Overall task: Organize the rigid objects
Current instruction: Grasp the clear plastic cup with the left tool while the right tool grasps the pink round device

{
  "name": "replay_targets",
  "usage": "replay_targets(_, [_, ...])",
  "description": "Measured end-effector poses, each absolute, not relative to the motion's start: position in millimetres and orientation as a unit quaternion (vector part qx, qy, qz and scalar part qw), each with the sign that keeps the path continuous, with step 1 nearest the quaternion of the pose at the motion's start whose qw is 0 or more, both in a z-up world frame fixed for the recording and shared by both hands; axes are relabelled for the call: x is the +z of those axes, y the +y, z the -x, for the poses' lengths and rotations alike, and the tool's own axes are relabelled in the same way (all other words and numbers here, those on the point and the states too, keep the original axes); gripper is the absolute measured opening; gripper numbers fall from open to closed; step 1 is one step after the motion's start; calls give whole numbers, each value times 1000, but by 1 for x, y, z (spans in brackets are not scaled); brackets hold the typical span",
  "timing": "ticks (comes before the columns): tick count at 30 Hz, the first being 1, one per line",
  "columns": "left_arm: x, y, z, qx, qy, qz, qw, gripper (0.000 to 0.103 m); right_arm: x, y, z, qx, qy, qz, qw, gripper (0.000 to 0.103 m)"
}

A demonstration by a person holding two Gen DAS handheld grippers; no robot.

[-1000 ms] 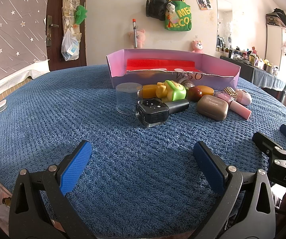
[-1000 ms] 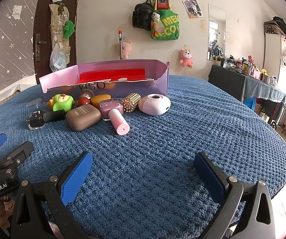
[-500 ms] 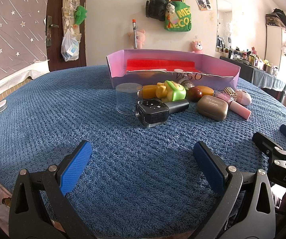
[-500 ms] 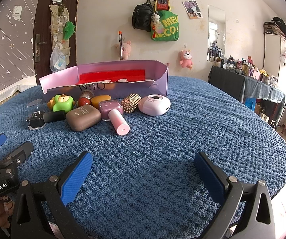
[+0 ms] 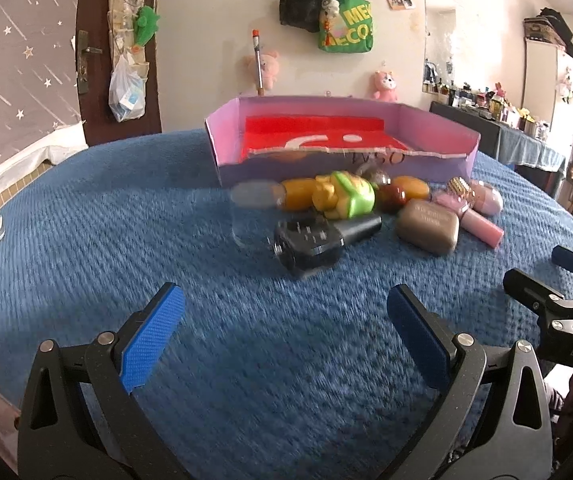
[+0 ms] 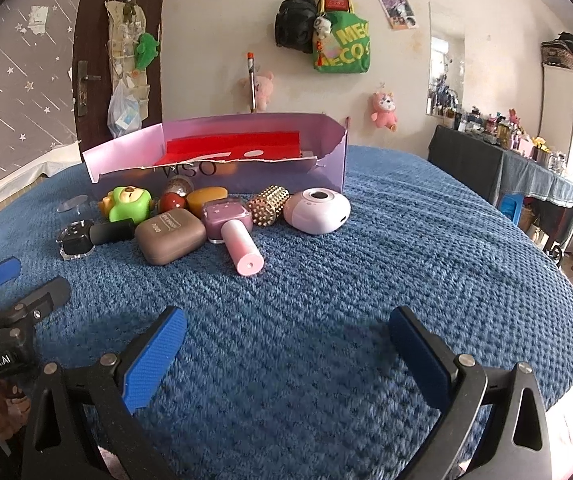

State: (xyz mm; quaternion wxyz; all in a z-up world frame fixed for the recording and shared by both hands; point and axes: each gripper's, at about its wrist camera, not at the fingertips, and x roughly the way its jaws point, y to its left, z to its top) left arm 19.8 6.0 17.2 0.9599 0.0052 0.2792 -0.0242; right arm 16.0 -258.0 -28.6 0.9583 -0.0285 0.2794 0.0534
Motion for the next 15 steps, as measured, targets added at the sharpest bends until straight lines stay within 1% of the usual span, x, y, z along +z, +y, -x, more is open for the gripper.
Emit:
replay_targets(10, [57, 33, -51, -34, 295, -3, 955, 103, 6, -264, -47, 70, 280, 26, 957, 103])
replay_targets(15, [62, 42, -76, -32, 324, -7, 945, 103, 22, -279, -76, 65, 289, 27, 955, 103])
